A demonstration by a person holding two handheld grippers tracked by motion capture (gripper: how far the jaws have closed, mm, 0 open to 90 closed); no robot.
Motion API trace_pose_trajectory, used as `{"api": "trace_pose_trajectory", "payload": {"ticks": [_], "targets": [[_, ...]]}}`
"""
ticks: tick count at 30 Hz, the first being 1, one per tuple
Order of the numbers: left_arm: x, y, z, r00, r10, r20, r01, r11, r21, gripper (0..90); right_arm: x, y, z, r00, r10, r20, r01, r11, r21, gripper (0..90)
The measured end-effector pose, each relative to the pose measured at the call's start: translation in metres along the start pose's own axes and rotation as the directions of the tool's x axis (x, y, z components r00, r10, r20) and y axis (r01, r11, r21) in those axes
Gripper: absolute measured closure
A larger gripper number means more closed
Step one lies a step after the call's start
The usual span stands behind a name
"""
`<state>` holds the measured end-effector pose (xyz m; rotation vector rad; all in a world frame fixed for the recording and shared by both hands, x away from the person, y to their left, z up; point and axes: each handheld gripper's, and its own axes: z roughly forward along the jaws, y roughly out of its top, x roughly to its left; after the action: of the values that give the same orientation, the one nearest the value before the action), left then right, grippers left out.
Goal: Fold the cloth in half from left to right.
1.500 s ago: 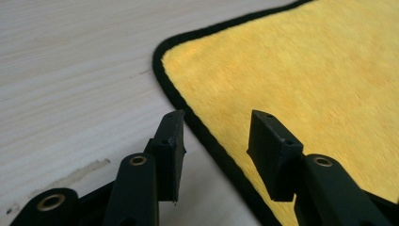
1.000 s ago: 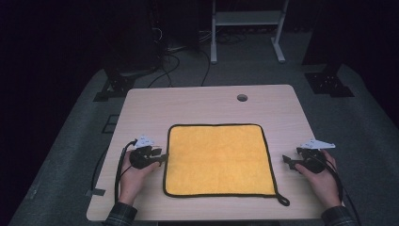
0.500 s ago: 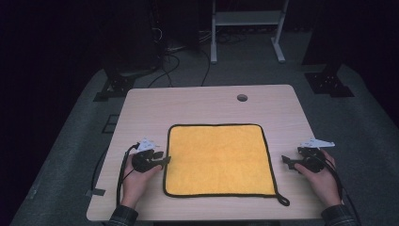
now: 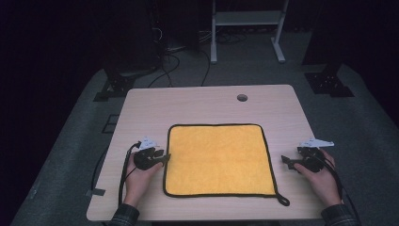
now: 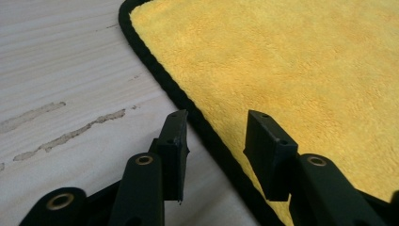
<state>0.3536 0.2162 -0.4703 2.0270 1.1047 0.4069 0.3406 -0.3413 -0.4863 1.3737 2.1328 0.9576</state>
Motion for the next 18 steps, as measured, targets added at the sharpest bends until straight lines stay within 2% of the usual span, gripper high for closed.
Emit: {"api": "trace_pose_trajectory", "payload": {"ticks": [5, 10, 12, 17, 18], "targets": [[0.002, 0.0, 0.006, 0.9999, 0.005, -0.009, -0.004, 0.9998, 0.022, 62.8, 0.0, 0.0, 0.0, 1.0, -0.002, -0.002, 0.002, 1.0, 0.0, 17.9], [-0.002, 0.001, 0.011, 0.9993, 0.027, -0.024, -0.027, 0.9996, 0.013, 65.9, 0.0, 0.0, 0.0, 1.0, -0.002, -0.002, 0.002, 1.0, 0.0, 17.9], [-0.004, 0.002, 0.012, 0.9996, 0.019, -0.022, -0.019, 0.9997, 0.014, 71.4, 0.0, 0.0, 0.0, 1.0, -0.002, -0.001, 0.002, 1.0, 0.0, 17.9], [-0.003, 0.001, 0.012, 0.9999, -0.004, -0.014, 0.004, 1.0, 0.008, 76.8, 0.0, 0.0, 0.0, 1.0, -0.002, -0.002, 0.002, 1.0, 0.0, 17.8], [-0.003, 0.001, 0.013, 0.9999, -0.015, -0.006, 0.015, 0.9999, 0.004, 81.0, 0.0, 0.0, 0.0, 1.0, -0.001, -0.002, 0.001, 1.0, 0.0, 17.9]]}}
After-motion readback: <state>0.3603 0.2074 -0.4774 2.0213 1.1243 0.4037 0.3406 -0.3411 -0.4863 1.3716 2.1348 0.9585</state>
